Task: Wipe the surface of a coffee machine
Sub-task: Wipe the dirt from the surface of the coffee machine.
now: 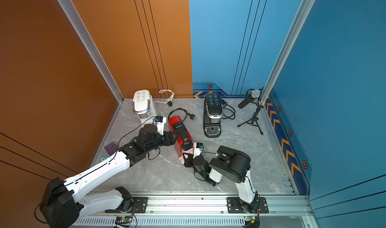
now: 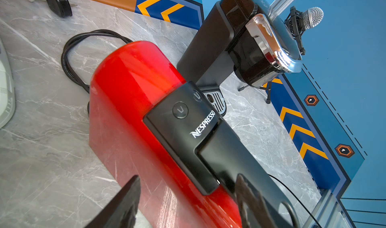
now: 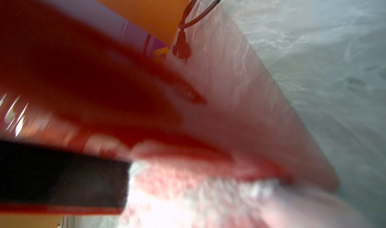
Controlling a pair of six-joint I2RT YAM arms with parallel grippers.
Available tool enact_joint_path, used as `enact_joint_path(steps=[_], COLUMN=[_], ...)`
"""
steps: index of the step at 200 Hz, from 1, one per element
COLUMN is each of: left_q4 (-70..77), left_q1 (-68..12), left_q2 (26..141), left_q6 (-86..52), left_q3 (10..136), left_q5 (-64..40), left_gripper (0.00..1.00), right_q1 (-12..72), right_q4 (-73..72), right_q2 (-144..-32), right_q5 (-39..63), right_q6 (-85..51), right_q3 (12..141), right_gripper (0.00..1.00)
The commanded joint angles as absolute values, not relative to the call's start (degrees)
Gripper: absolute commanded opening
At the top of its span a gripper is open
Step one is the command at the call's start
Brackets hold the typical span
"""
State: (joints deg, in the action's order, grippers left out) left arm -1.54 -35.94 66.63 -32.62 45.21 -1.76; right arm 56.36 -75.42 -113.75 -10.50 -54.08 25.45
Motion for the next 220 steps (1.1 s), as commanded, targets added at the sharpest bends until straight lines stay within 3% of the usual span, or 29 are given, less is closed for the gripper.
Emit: enact_joint_path(steps=[1, 92, 172, 220], left_q4=[-7.82, -8.24, -8.19, -8.17], left_q1=[-36.41, -36.83, -37.61, -37.88], left_q2=[67.04, 67.59, 69.07, 68.26], left_q6=[-32.1, -32.43, -32.35, -32.65], left_q3=[43.47, 43.72, 43.67, 43.02], left_q5=[-3.0, -2.47, -2.33, -2.24], left_gripper=[0.72, 0.72, 0.71, 0.71], right_q1=[56.17, 56.41, 55.63, 55.03], right_q4=[-75.18, -68.22, -75.36, -73.1], right_q2=[-116.01, -98.49, -116.23, -110.9], right_q5=[-11.07, -9.65, -11.9, -10.96], right_q6=[-55.6, -51.76, -55.35, -54.21], right_q3=[26.92, 25.91, 29.4, 29.04], right_gripper=[0.0, 0.0, 0.0, 0.0])
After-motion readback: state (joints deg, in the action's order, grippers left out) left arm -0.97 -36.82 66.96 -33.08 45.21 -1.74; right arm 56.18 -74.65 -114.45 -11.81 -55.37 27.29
